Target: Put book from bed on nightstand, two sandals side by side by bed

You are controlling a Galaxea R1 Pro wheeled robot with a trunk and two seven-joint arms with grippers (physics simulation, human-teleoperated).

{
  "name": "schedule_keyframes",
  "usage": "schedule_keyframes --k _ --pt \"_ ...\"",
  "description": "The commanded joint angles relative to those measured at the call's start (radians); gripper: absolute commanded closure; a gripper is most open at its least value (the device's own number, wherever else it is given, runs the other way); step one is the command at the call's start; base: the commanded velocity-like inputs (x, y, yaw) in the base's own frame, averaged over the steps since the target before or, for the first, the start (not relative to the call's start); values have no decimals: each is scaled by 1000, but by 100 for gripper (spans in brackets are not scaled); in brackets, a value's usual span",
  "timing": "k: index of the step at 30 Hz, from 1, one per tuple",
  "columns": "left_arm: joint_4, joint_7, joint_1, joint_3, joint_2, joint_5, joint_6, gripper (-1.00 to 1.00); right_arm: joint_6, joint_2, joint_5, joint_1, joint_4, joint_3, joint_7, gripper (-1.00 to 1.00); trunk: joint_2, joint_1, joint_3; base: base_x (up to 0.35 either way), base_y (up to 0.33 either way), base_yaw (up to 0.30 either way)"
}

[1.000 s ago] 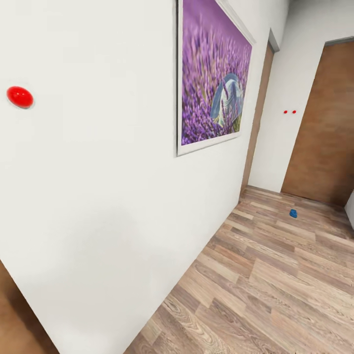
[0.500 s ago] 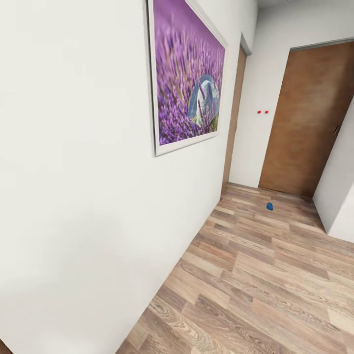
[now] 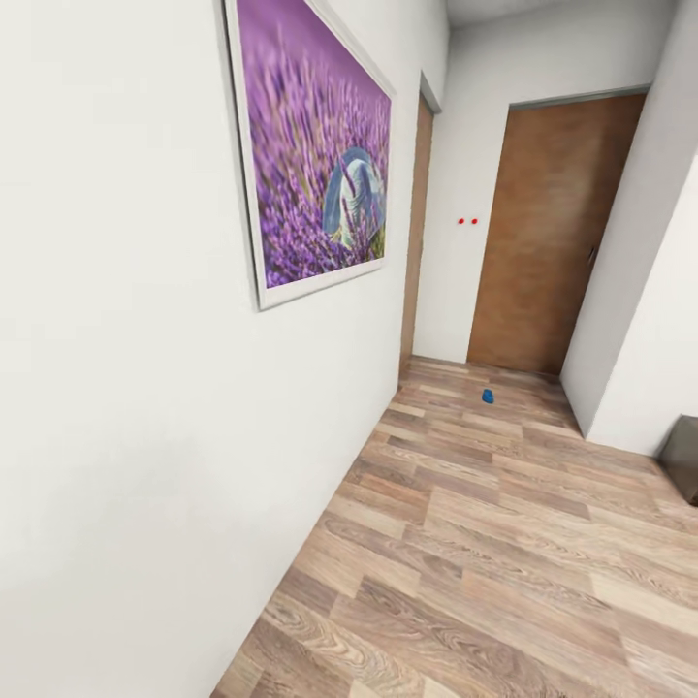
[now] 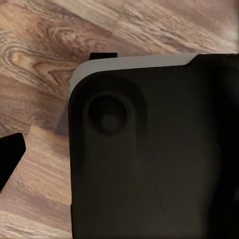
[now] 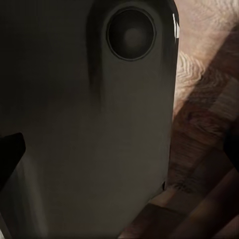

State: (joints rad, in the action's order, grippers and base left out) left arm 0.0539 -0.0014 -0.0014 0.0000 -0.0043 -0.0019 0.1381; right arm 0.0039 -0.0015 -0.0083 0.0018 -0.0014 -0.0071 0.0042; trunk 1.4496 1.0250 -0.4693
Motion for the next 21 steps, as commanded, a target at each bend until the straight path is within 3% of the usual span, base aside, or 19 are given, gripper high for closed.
schedule_keyframes --k 1,21 --pt "0 0 0 0 0 0 3 -100 0 0 -1 0 0 -1 0 -100 0 0 -1 0 0 -282" --pt "0 0 0 0 0 0 3 -100 1 0 -1 0 0 1 0 -100 0 0 -1 0 0 -283"
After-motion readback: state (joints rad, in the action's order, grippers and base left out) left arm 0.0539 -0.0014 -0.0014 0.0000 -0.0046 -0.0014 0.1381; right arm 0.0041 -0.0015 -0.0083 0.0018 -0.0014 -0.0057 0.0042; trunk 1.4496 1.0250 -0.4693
